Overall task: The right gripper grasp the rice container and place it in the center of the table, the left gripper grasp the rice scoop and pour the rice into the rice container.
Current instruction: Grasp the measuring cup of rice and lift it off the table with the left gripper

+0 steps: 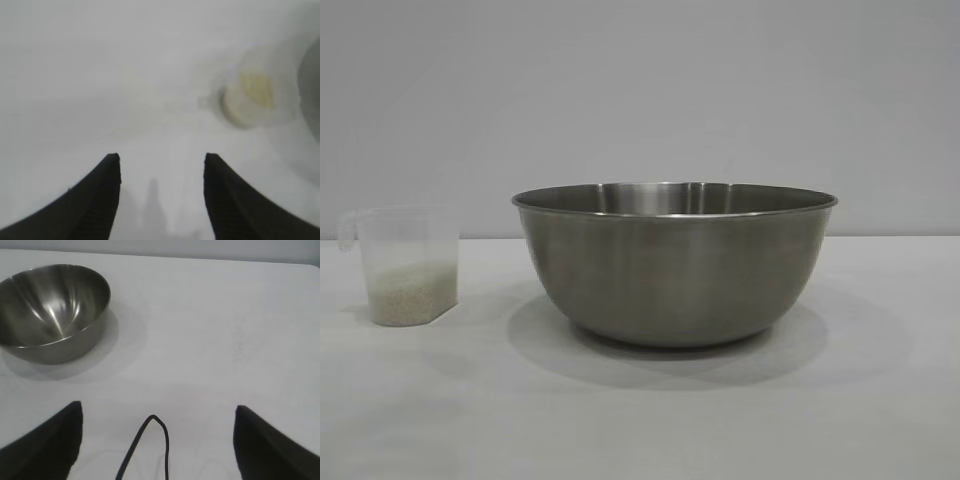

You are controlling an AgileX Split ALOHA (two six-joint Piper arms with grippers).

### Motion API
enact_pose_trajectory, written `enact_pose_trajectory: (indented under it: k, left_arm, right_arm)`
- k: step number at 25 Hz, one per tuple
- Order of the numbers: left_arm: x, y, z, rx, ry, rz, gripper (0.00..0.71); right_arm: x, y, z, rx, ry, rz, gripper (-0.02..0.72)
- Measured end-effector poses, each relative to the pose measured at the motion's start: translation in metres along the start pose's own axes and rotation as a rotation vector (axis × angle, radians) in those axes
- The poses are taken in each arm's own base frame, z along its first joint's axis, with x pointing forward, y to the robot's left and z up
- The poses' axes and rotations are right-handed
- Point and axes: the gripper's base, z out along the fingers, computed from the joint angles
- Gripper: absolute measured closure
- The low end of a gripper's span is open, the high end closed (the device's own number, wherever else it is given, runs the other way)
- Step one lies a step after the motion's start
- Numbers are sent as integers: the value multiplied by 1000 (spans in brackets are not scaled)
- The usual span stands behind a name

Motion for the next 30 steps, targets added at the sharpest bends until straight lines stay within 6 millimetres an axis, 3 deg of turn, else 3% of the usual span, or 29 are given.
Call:
enact_pose_trajectory:
  k: [7,13,21,25,26,28,30]
  left_arm:
    - [26,-22,-2,28,-193,91,335]
    - [61,-27,6,44,-130,125,335]
    - [100,-31,15,125,-243,139,335]
    - [123,-34,29,157,-125,149,335]
    - [130,-34,32,163,-84,156,383]
    - [141,-35,37,167,-14,163,391]
    - [147,-36,41,171,23,169,484]
  right_arm:
    - [0,0,0,0,0,0,129]
    - [0,0,0,0,0,0,129]
    - [0,0,0,0,0,0,129]
    - [0,0,0,0,0,-2,129]
    - [0,0,0,0,0,-2,129]
    - [0,0,0,0,0,-2,129]
    - [0,0,0,0,0,-2,129]
